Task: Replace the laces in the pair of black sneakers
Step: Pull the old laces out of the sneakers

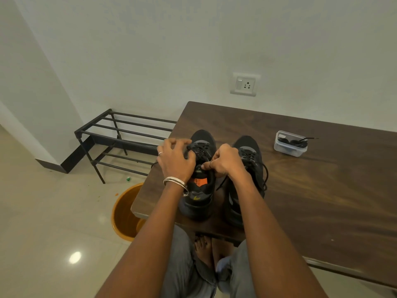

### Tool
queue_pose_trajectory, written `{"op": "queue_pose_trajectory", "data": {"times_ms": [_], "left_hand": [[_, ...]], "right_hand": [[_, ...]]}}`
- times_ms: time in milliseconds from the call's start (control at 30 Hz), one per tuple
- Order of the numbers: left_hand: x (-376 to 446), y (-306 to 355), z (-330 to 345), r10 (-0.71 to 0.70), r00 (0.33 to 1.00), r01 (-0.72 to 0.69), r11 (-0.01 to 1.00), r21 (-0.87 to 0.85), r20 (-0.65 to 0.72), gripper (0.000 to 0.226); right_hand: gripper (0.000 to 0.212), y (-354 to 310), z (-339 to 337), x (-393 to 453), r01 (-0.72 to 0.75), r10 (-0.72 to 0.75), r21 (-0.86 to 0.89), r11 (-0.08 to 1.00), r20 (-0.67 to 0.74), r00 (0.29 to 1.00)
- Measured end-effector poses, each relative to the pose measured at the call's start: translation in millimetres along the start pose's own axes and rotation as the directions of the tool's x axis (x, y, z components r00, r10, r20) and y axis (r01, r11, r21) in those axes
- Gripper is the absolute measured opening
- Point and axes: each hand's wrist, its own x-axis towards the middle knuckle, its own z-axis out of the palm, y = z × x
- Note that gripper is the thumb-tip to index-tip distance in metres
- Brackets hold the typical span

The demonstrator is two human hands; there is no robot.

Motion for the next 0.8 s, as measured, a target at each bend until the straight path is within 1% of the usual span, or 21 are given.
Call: {"op": "queue_pose_trajectory", "data": {"times_ms": [33,100,133,200,233,267,300,333,367,400,433,467,500,533,567,600,633,667,700,733,800], "left_hand": [[0,-3,-3,0.101,0.994,-0.102,0.994,0.028,0.030,0.025],[-1,-5,-8,0.258,0.958,-0.272,0.956,0.108,0.128,0.024],[-2,-6,-8,0.307,0.937,-0.331,0.932,0.150,0.164,0.022],[-2,-7,-6,0.355,0.917,-0.388,0.901,0.196,0.182,0.017],[-1,-8,-4,0.352,0.920,-0.381,0.907,0.181,0.171,0.014],[-1,-8,-2,0.315,0.937,-0.334,0.935,0.118,0.152,0.012],[0,-8,1,0.231,0.965,-0.230,0.973,-0.022,0.125,0.010],[0,-7,2,0.079,0.990,-0.050,0.972,-0.231,0.117,0.010],[2,-4,1,-0.112,0.984,0.164,0.880,-0.447,0.142,0.010],[3,-2,-2,-0.298,0.937,0.346,0.711,-0.613,0.183,0.012],[5,0,-4,-0.456,0.858,0.473,0.522,-0.710,0.237,0.013],[6,1,-7,-0.558,0.773,0.551,0.355,-0.755,0.301,0.014],[7,2,-9,-0.611,0.714,0.585,0.252,-0.771,0.342,0.016],[7,2,-10,-0.633,0.696,0.584,0.225,-0.780,0.338,0.020],[7,2,-13,-0.630,0.725,0.548,0.281,-0.788,0.280,0.026],[6,1,-14,-0.591,0.787,0.490,0.425,-0.761,0.177,0.029],[4,-1,-16,-0.496,0.866,0.403,0.622,-0.671,0.061,0.031],[4,-6,-16,-0.350,0.937,0.289,0.807,-0.514,-0.023,0.031],[3,-9,-18,-0.186,0.982,0.160,0.928,-0.336,-0.046,0.030],[3,-10,-18,-0.040,0.999,0.040,0.982,-0.182,-0.001,0.027],[3,-10,-17,0.149,0.974,-0.160,0.986,0.051,0.173,0.029]], "right_hand": [[0.042,0,-1,-1,0.000,0.000,0.007,1.000,0.008,1.000],[0.041,0,0,-1,0.001,-0.001,0.027,1.000,0.018,1.000],[0.041,1,0,-2,0.001,-0.002,0.033,0.999,0.018,1.000],[0.039,3,1,-3,0.006,-0.007,0.040,0.999,0.008,1.000],[0.039,4,1,-4,0.008,-0.008,0.046,0.999,0.005,1.000],[0.039,4,0,-4,0.007,-0.007,0.057,0.998,0.007,1.000],[0.038,5,0,-4,0.003,-0.004,0.069,0.998,0.013,1.000],[0.038,5,0,-4,-0.002,0.001,0.078,0.997,0.020,1.000],[0.037,4,-1,-3,-0.008,0.006,0.084,0.996,0.028,1.000],[0.037,4,-1,-3,-0.014,0.012,0.089,0.996,0.033,0.999],[0.036,3,-1,-3,-0.019,0.016,0.093,0.995,0.034,0.999],[0.036,2,-1,-4,-0.023,0.019,0.094,0.995,0.035,0.999],[0.036,1,-1,-4,-0.023,0.020,0.094,0.995,0.035,0.999],[0.037,1,-1,-5,-0.023,0.020,0.096,0.995,0.033,0.999],[0.037,1,-2,-5,-0.022,0.019,0.099,0.995,0.032,0.999],[0.038,1,-2,-6,-0.024,0.020,0.101,0.995,0.034,0.999],[0.038,1,-2,-6,-0.023,0.019,0.105,0.994,0.036,0.999],[0.037,1,-3,-7,-0.024,0.020,0.108,0.994,0.038,0.999],[0.037,1,-3,-7,-0.024,0.020,0.105,0.994,0.041,0.999],[0.038,0,-3,-7,-0.024,0.020,0.097,0.995,0.043,0.999],[0.039,0,-3,-7,-0.022,0.018,0.081,0.996,0.048,0.999]]}}
